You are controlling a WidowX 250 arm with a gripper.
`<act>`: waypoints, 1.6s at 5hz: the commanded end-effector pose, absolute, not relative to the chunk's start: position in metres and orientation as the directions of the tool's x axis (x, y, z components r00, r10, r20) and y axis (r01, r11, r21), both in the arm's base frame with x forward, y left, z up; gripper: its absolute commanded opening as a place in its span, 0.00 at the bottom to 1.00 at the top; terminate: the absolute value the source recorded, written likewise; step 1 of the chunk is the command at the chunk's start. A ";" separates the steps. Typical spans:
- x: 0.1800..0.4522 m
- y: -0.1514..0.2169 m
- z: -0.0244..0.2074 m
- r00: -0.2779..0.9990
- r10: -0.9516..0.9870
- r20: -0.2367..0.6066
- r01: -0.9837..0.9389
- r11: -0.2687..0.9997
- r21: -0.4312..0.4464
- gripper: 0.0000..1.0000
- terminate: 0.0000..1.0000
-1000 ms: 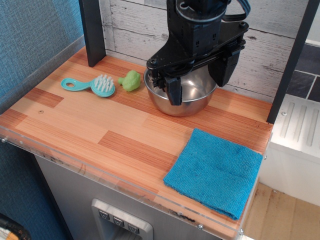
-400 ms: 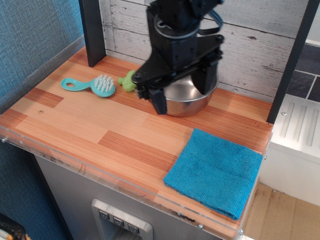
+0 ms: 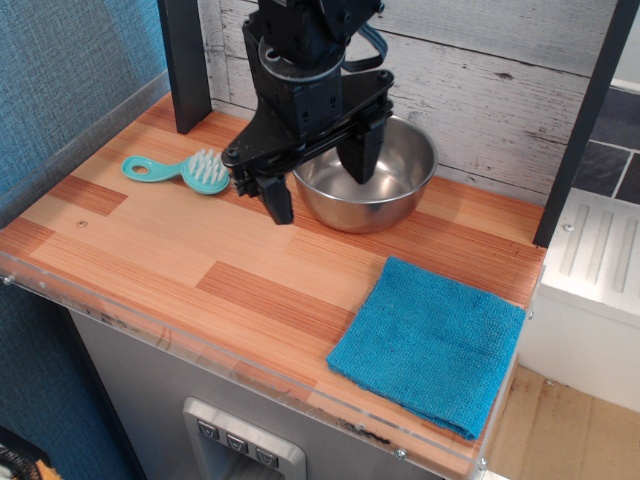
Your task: Place the silver bowl on top of the blue towel
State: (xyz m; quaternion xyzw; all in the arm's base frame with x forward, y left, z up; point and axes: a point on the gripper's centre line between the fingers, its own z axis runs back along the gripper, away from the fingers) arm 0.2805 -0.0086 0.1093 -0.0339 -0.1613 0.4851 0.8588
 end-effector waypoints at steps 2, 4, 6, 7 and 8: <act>0.314 0.034 0.092 0.388 0.877 0.284 -0.841 0.463 -0.279 1.00 0.00; 0.340 0.050 0.060 0.360 0.891 0.278 -0.850 0.436 -0.296 1.00 0.00; 0.356 0.044 0.047 0.328 0.885 0.329 -0.815 0.441 -0.375 0.00 0.00; 0.349 0.043 0.048 0.321 0.888 0.329 -0.823 0.433 -0.368 0.00 0.00; 0.345 0.042 0.055 0.317 0.890 0.326 -0.823 0.430 -0.372 0.00 0.00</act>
